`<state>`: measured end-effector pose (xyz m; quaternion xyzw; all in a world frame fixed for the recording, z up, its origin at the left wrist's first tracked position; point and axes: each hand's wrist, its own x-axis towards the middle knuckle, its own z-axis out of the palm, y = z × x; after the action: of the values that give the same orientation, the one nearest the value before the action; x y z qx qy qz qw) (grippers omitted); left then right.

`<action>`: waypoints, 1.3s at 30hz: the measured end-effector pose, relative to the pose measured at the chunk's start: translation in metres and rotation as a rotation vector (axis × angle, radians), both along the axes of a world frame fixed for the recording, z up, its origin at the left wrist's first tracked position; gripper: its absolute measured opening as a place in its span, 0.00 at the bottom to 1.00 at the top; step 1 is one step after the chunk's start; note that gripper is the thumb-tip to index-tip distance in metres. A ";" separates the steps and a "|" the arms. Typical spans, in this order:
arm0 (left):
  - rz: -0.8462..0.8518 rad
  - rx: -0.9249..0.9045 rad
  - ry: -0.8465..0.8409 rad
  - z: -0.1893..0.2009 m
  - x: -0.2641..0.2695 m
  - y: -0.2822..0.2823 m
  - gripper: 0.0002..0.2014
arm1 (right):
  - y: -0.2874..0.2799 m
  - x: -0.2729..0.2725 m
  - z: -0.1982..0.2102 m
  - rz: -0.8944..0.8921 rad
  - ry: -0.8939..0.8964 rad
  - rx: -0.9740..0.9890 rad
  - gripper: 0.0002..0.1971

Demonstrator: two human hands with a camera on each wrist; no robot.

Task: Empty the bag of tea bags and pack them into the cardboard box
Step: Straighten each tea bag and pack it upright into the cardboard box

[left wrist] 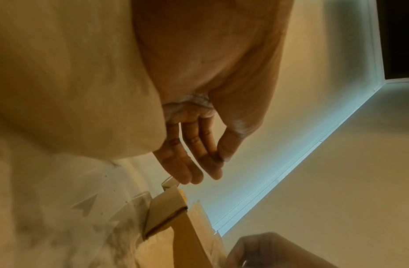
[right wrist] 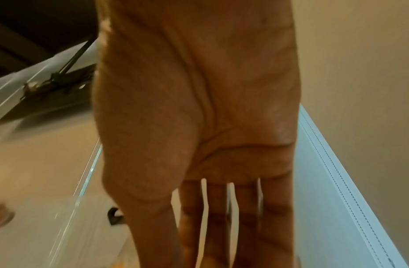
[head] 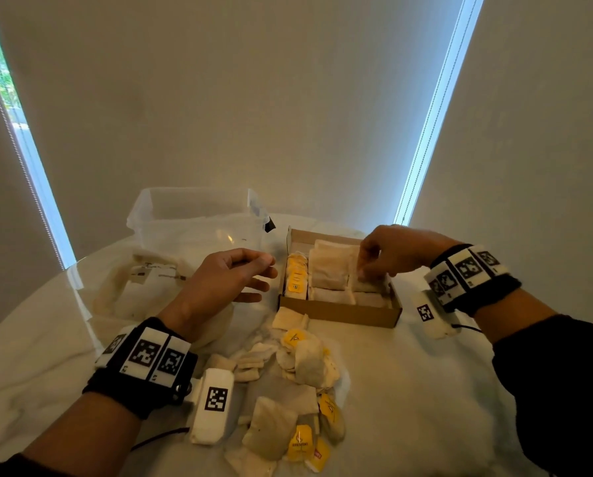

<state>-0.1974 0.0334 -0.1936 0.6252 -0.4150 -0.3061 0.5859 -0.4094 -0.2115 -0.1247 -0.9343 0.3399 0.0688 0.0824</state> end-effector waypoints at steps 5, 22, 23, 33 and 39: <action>0.019 0.005 -0.008 0.003 -0.003 0.003 0.12 | 0.016 -0.004 -0.001 0.067 -0.028 -0.042 0.07; -0.207 0.216 -0.605 0.066 -0.016 0.034 0.13 | 0.162 0.021 -0.012 0.551 0.150 0.368 0.21; -0.213 0.231 -0.620 0.066 -0.016 0.034 0.14 | 0.169 0.023 -0.017 0.563 0.217 0.358 0.22; -0.245 0.170 -0.338 0.052 -0.024 0.019 0.27 | 0.135 0.005 0.000 0.376 -0.443 0.507 0.06; -0.298 0.076 -0.097 0.026 -0.020 0.008 0.29 | 0.116 0.017 -0.035 0.029 -0.949 0.787 0.07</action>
<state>-0.2177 0.0414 -0.1677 0.5927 -0.5190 -0.3745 0.4891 -0.3925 -0.0952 -0.1598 -0.7671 0.2025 -0.2332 0.5623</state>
